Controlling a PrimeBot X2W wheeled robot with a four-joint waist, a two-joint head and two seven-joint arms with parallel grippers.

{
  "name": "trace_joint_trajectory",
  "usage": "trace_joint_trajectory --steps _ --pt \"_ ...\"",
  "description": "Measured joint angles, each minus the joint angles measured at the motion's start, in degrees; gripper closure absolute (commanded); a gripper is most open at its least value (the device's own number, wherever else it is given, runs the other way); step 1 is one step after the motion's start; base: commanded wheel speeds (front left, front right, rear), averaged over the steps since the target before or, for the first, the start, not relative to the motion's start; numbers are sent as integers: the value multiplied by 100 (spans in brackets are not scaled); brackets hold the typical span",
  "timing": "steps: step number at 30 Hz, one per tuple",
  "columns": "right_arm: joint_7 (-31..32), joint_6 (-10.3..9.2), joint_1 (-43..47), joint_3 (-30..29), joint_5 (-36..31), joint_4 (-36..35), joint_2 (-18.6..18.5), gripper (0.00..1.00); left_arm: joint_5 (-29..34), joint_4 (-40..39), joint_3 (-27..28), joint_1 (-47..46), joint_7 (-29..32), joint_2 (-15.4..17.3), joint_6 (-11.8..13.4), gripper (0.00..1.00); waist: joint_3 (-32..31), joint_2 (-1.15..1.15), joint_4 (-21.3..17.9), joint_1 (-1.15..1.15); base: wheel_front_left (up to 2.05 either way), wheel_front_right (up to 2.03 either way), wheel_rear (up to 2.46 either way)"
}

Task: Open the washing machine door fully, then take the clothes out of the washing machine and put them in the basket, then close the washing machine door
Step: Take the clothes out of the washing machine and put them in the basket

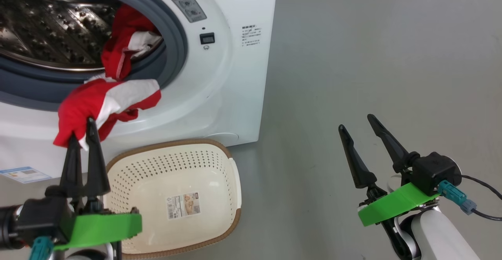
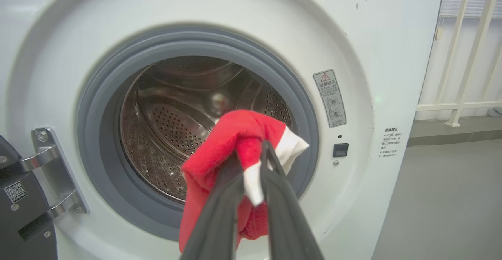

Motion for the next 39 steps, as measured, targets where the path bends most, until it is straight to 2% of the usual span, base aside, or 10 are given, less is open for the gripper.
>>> trace_joint_trajectory --steps 3,6,14,20,27,32,39 --pt "0 0 1 -5 -1 -5 18 0 57 -375 -55 67 142 9 45 100 -15 0 29 0 0 0 0" --pt "0 0 2 0 -1 -10 23 0 56 -427 -132 78 253 9 44 100 5 0 49 0 0 0 0" --pt "0 0 -9 33 -1 -12 22 0 -182 222 -296 141 232 -164 -69 100 163 0 20 0 0 0 0" --pt "0 0 -14 27 -1 9 20 0 -466 1294 -423 1 -35 -387 -320 100 371 0 -19 0 0 0 0" --pt "0 0 -102 9 -2 -22 -7 0 -713 2687 -510 -774 -266 -622 -616 100 684 0 -4 0 0 0 0" --pt "0 0 -288 41 -1 -32 -10 0 -858 3833 -563 -1317 -197 -733 -723 100 918 0 10 0 0 0 0" --pt "0 0 -437 62 31 -14 -9 0 -1073 5363 -630 -2047 -26 -812 -1027 100 1252 0 -41 0 0 0 0"
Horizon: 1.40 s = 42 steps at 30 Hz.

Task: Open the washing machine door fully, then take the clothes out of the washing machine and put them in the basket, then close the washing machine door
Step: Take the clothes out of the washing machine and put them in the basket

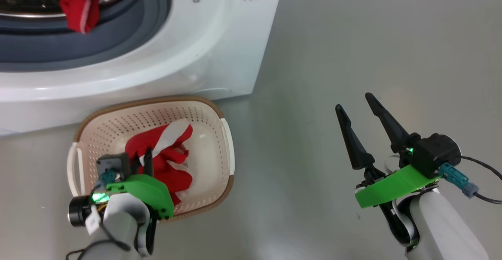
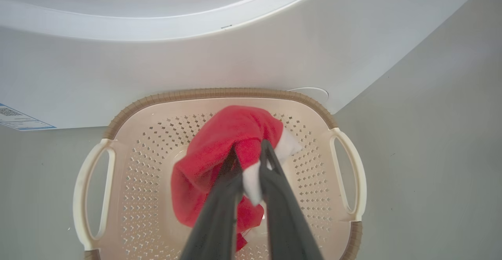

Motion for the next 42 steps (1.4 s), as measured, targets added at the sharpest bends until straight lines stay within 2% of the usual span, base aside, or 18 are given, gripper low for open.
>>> trace_joint_trajectory --steps 10,18,19,20,21,22,35,39,42 --pt "0 0 -261 142 59 13 14 0 2 1711 -183 -1004 399 -68 -171 100 480 0 -175 0 0 0 0" --pt "0 0 -339 155 108 34 42 0 14 2446 -309 -1362 461 -64 -296 100 804 0 -355 0 0 0 0" --pt "0 0 -344 151 109 41 43 0 14 2493 -322 -1377 461 -66 -296 96 831 0 -380 0 0 0 0" --pt "0 0 -347 145 109 49 45 0 21 2531 -342 -1393 461 -66 -296 65 854 0 -402 0 0 0 0" --pt "0 0 -348 143 109 58 46 0 21 2565 -359 -1415 460 -65 -296 21 873 0 -421 0 0 0 0" --pt "0 0 -348 141 109 69 48 0 21 2586 -376 -1435 458 -65 -296 0 890 0 -438 0 0 0 0" --pt "0 0 -445 -25 109 152 45 0 2 2565 -430 -1470 -300 -97 -392 0 622 0 -337 0 0 0 0" --pt "0 0 -441 -80 100 178 34 0 -36 2203 -386 -1441 -390 -103 -335 0 428 0 -276 0 0 0 0" --pt "0 0 -387 -105 58 197 13 0 -33 1540 -254 -1266 -405 -73 -215 0 257 0 -227 0 0 0 0"
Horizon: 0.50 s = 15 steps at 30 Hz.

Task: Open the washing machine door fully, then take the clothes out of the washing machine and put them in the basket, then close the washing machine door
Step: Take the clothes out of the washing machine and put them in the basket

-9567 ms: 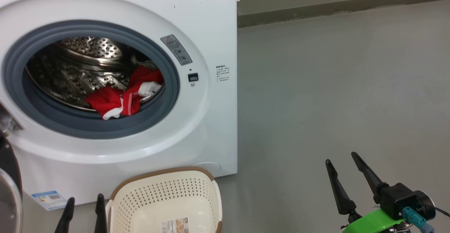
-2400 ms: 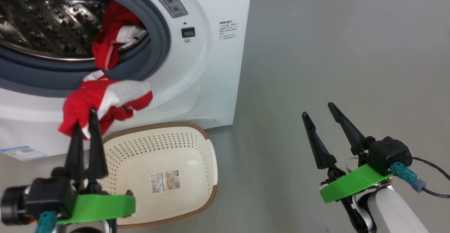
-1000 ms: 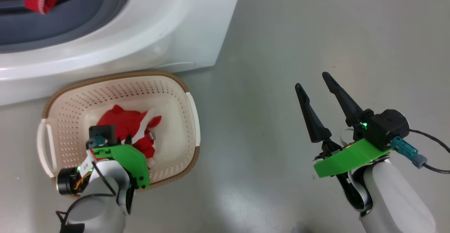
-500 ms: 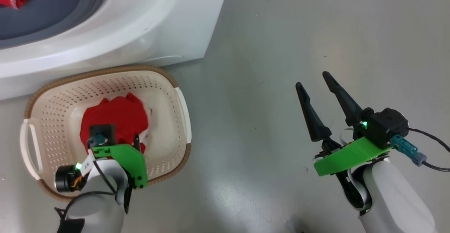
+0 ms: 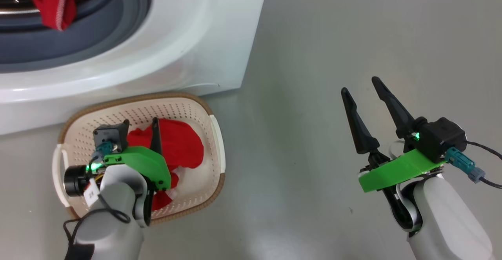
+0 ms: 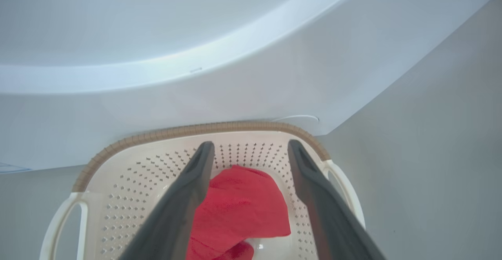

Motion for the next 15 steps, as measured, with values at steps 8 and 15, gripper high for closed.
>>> trace_joint_trajectory --steps 8,15 --pt "0 0 254 -374 -3 47 27 0 126 -1794 452 1057 -1 83 216 0 -523 0 121 0 0 0 0" --pt "0 0 523 -600 -233 121 66 0 382 -3200 694 2045 -2 73 282 0 -1128 0 191 0 0 0 0"
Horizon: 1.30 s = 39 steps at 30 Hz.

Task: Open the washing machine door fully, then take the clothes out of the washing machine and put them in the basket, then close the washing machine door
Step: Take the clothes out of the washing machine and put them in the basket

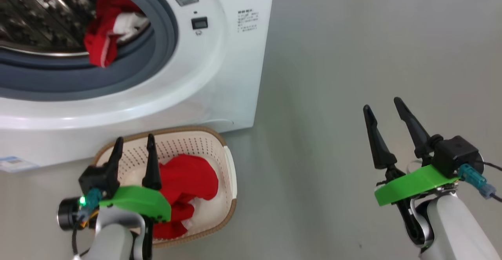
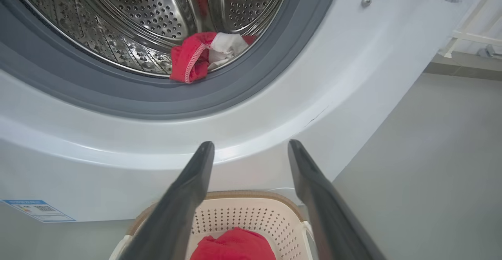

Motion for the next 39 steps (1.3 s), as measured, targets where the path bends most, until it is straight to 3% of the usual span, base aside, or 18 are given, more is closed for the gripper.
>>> trace_joint_trajectory --steps 10,22,39 --pt "0 0 367 -115 -142 82 -21 0 225 -1072 145 922 -15 63 20 0 -671 0 55 0 0 0 0" --pt "0 0 880 -282 -359 -141 4 0 285 -2207 304 2052 122 382 316 0 -1324 0 53 0 0 0 0" --pt "0 0 1324 -234 -480 -291 25 0 62 -2615 579 3033 213 480 455 0 -1920 0 -57 0 0 0 0"
